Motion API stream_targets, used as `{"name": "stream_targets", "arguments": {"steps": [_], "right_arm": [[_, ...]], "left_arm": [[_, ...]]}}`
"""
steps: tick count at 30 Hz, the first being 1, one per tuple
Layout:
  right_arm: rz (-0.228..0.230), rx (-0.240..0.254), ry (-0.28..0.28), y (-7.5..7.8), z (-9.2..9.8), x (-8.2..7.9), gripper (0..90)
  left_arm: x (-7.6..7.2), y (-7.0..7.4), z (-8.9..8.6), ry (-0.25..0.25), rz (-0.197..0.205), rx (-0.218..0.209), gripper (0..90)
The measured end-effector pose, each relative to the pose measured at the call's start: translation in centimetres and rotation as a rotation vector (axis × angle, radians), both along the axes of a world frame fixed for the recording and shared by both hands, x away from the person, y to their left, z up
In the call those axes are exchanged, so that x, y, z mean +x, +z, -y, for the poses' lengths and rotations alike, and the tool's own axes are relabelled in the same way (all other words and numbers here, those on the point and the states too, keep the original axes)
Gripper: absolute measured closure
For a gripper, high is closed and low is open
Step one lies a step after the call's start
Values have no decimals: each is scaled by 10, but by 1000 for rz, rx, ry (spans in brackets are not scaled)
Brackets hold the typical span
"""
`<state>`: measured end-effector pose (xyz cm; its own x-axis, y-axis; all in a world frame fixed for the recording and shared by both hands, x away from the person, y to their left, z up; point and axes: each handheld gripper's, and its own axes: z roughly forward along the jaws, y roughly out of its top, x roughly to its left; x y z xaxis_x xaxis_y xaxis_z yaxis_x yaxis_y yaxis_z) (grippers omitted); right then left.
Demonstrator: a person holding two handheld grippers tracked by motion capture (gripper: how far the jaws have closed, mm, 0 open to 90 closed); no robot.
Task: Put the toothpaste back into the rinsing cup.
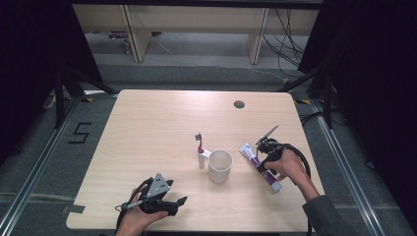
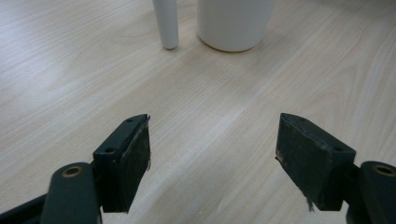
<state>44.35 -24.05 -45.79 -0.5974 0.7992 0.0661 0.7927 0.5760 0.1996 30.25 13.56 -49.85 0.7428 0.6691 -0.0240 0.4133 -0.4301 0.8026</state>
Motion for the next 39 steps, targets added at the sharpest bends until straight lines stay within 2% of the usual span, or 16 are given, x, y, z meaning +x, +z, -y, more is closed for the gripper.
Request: {"name": "stream_targets", "arguments": {"steps": [1,7,8,10,11,12,18,21,23,26,27,30,33,34,37,39], "right_arm": [[-16,-19,-1,1,-2,2,675],[-39,-49,-6,1,-5,7,669],[-25,-51,17,-1,-4,8,663],[-42,-61,-13,0,-7,9,657],[-36,-69,12,-1,-7,10,657],[-41,-77,-9,-1,-9,8,653],[-32,-120,20,-6,-12,11,631],[-43,-118,8,-6,-13,12,640],[-31,-120,28,-6,-12,14,664],[-29,-125,20,-5,-9,16,726],[-15,-131,27,-6,-7,17,745],[-39,-127,11,-6,-5,18,757],[-45,-127,27,-6,-4,18,760],[-50,-119,32,-7,-3,18,760],[-65,-123,45,-7,-2,19,760],[-79,-118,26,-7,-3,19,760]], "left_arm": [[0,0,1,-5,-2,-6,260],[0,-1,2,-15,-11,-4,264],[0,-1,2,-15,-7,-4,264],[0,0,2,-21,-12,-1,266],[0,0,2,-20,-13,-2,266],[0,0,2,-18,-13,2,267],[0,-1,4,-15,-13,4,276],[0,-2,4,-15,-11,-10,277],[0,-2,5,-17,-10,-8,277],[0,-2,5,-18,-11,-8,277],[0,-2,5,-19,-10,-8,277],[0,-2,5,-24,-18,-11,277],[0,-2,5,-22,-17,-12,278],[1,-2,4,-28,-16,15,278],[0,-3,5,-20,-10,2,278],[1,-3,5,-24,-14,0,278]]}}
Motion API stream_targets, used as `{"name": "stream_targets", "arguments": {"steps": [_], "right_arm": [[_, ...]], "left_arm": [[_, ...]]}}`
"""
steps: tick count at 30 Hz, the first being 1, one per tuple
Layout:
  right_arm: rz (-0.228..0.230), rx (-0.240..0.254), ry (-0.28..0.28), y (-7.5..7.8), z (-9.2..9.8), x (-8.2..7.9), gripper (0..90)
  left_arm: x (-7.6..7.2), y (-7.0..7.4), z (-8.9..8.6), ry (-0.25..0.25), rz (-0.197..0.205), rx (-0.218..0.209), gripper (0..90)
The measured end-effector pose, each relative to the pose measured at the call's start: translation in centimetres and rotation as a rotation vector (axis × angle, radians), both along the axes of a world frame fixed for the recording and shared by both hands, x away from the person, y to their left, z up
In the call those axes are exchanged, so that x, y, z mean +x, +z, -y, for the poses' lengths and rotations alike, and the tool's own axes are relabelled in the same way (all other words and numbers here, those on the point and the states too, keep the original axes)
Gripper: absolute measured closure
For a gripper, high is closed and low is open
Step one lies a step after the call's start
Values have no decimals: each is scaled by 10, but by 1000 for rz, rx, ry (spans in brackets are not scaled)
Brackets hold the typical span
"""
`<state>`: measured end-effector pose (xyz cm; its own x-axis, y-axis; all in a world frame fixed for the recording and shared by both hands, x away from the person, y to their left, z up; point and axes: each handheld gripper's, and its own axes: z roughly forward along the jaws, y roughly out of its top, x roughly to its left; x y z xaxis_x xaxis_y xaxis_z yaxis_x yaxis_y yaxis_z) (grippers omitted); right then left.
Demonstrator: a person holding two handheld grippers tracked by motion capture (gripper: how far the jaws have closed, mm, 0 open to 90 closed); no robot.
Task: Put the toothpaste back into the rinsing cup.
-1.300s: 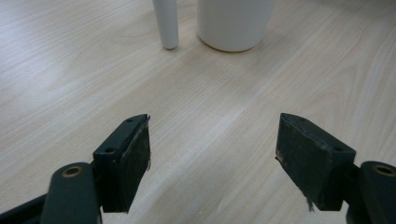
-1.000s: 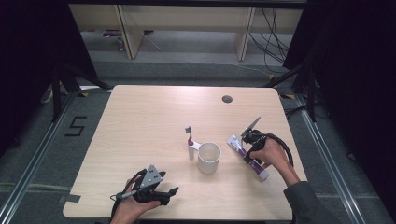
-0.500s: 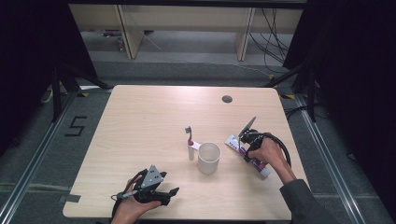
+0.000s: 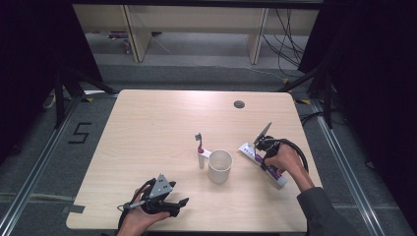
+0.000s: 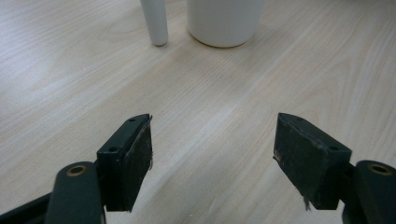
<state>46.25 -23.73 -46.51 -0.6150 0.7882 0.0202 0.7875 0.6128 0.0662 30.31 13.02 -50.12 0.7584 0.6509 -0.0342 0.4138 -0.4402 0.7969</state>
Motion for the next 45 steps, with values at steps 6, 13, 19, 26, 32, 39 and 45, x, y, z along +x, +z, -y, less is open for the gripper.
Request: {"name": "stream_targets", "arguments": {"steps": [6,13,19,26,32,39,45], "right_arm": [[-7,-26,32,-4,-1,4,761],[-37,-48,35,-4,-5,5,763],[-41,-62,55,-4,-6,7,764],[-47,-66,45,-5,-8,6,765],[-21,-30,49,-4,-3,5,767],[16,61,74,2,6,7,766],[69,141,59,13,13,6,766]], "left_arm": [[0,-1,0,2,-1,-3,278],[0,-1,1,-12,-1,10,280],[0,-1,1,-12,-2,10,281],[0,-2,1,-9,-5,6,281],[1,-2,0,-10,-10,19,280],[1,-3,1,0,-8,7,279],[1,-3,0,-3,-6,17,279]]}}
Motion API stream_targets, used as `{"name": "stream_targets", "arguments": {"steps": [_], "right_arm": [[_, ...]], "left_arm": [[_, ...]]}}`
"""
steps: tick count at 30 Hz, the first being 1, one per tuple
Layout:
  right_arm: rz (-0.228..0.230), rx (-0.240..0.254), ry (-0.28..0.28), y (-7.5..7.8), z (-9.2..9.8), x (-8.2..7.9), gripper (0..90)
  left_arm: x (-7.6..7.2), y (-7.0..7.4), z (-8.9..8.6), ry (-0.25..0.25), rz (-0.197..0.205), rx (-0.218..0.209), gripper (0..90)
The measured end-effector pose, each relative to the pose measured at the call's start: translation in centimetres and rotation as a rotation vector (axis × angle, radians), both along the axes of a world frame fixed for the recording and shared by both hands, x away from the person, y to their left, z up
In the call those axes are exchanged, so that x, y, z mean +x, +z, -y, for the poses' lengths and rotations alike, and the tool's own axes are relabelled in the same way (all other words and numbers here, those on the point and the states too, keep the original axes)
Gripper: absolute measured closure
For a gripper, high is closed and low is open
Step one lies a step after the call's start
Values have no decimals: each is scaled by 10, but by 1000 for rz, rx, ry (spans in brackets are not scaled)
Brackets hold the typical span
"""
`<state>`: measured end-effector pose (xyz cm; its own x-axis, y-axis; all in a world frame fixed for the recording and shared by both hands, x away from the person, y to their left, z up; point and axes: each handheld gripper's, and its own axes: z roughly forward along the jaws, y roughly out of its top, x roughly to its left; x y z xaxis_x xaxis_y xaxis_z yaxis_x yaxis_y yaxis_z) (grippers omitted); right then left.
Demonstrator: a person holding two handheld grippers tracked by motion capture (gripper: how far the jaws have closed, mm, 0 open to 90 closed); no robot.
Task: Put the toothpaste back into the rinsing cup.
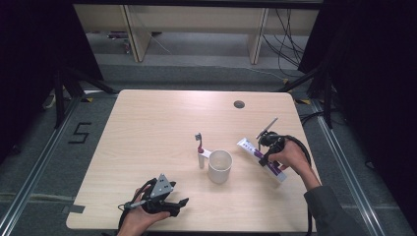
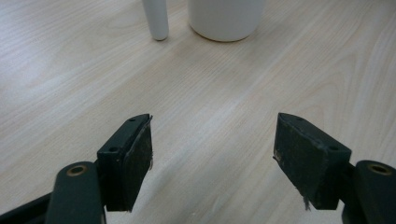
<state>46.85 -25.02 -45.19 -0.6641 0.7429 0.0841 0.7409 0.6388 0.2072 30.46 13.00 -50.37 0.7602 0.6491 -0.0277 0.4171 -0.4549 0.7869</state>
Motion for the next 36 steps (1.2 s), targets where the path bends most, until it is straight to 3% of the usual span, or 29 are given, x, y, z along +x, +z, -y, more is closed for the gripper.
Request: {"name": "stream_targets", "arguments": {"steps": [3,7,9,10,13,15,19,20,22,28,29,31,33,35,36], "right_arm": [[8,29,3,4,1,0,766],[54,63,-5,11,2,-1,766],[51,91,-8,15,3,-1,766],[76,106,-15,18,3,-1,766],[95,115,1,20,4,-1,765],[122,158,-12,25,5,-2,766],[150,195,-12,29,6,-2,765],[140,223,-47,31,5,-5,765],[193,249,-54,36,7,-6,765],[214,322,-80,43,9,-9,766],[243,332,-54,44,10,-8,766],[274,358,-68,46,10,-9,769],[249,348,-77,48,9,-11,770],[257,369,-65,48,9,-11,773],[257,369,-65,48,9,-11,773]], "left_arm": [[0,0,0,0,0,-1,278],[0,0,0,0,-1,-1,279],[0,0,0,-4,-3,1,278],[0,1,-1,-9,-9,2,278],[0,0,0,0,0,-2,278],[0,0,0,-5,-3,-2,278],[0,0,0,1,1,-3,278],[0,0,0,1,-3,-3,278],[0,0,0,1,-1,-3,278],[0,0,0,2,-2,-4,278],[0,0,0,1,-1,-3,278],[1,0,-1,3,4,11,278],[-1,0,0,2,-2,-5,278],[0,-1,1,6,-2,-11,278],[1,0,0,0,2,8,278]]}}
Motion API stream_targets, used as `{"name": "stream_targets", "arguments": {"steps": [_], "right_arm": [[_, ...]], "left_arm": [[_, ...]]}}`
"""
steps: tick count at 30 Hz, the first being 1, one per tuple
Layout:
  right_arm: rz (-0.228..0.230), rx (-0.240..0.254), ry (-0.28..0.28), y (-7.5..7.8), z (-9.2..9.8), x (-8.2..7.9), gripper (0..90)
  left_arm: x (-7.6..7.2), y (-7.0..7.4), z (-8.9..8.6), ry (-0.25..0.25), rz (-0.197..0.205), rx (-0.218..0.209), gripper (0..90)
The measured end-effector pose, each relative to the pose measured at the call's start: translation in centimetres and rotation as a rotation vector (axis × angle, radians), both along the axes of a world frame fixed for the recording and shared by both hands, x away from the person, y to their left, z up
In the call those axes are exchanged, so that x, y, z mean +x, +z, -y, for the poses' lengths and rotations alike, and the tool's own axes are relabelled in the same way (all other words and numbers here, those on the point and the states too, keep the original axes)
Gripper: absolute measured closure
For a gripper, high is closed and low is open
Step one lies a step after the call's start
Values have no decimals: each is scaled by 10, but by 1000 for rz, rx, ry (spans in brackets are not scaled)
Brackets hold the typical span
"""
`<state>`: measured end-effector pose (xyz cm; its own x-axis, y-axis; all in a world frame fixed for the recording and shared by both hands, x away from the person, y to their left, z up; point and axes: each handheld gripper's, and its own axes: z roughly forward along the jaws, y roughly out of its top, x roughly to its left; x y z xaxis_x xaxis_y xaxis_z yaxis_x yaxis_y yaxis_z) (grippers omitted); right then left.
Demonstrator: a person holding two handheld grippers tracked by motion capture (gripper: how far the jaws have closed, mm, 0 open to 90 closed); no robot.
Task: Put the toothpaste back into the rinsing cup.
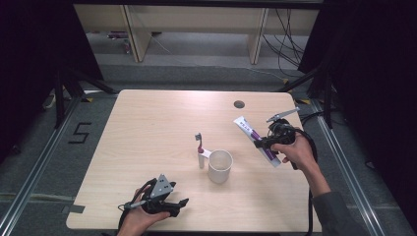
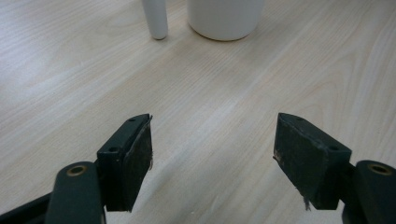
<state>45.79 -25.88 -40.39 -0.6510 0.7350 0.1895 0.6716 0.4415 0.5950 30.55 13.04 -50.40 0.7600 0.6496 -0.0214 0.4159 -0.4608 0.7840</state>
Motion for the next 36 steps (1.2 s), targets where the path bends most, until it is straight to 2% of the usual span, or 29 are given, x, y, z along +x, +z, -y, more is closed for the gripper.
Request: {"name": "stream_targets", "arguments": {"steps": [1,3,4,5,6,7,9,10,12,15,17,19,22,23,24,25,26,27,28,31,32,34,36], "right_arm": [[-1,3,-6,0,0,0,774],[12,18,-12,0,-1,0,774],[17,20,-1,1,1,1,774],[13,37,-2,2,1,1,773],[33,52,-11,1,0,0,773],[14,41,1,4,1,-1,773],[14,60,-12,7,-1,-3,773],[48,97,-7,10,0,-3,773],[46,96,-4,13,-1,-4,773],[74,140,16,19,-4,-6,773],[101,190,24,25,-11,-8,773],[105,196,45,26,-13,-8,773],[116,240,66,30,-24,-11,773],[116,240,66,30,-24,-11,773],[134,241,70,31,-27,-11,773],[145,258,87,30,-33,-10,773],[145,258,87,30,-33,-10,773],[128,277,63,31,-37,-13,773],[150,277,91,30,-38,-10,773],[157,309,97,29,-46,-11,773],[191,305,106,29,-48,-10,772],[167,324,108,29,-54,-13,773],[205,327,127,28,-57,-12,772]], "left_arm": [[0,0,0,-2,0,3,278],[-2,-1,1,3,-5,-24,278],[0,0,0,-2,0,2,278],[0,0,0,-1,-3,-2,278],[0,0,0,-1,-7,-10,278],[-1,-1,1,2,-7,-14,278],[-1,-1,1,0,-8,-13,278],[0,-1,1,-1,-5,-11,278],[-1,-1,1,2,-6,-13,278],[0,-1,1,-2,-8,-14,278],[0,-1,0,1,-8,-13,278],[0,-1,0,2,-5,-13,278],[0,-1,0,8,-3,-18,278],[0,-1,0,6,-4,-20,278],[0,-1,0,12,-2,-28,278],[0,-1,-1,9,1,-16,278],[1,-1,-1,12,2,-16,278],[1,0,-1,11,2,-19,278],[0,0,-2,9,-1,-21,278],[1,0,-2,26,4,-26,278],[0,0,-1,30,5,-32,278],[0,0,-2,21,5,-22,278],[1,0,-2,26,6,-27,278]]}}
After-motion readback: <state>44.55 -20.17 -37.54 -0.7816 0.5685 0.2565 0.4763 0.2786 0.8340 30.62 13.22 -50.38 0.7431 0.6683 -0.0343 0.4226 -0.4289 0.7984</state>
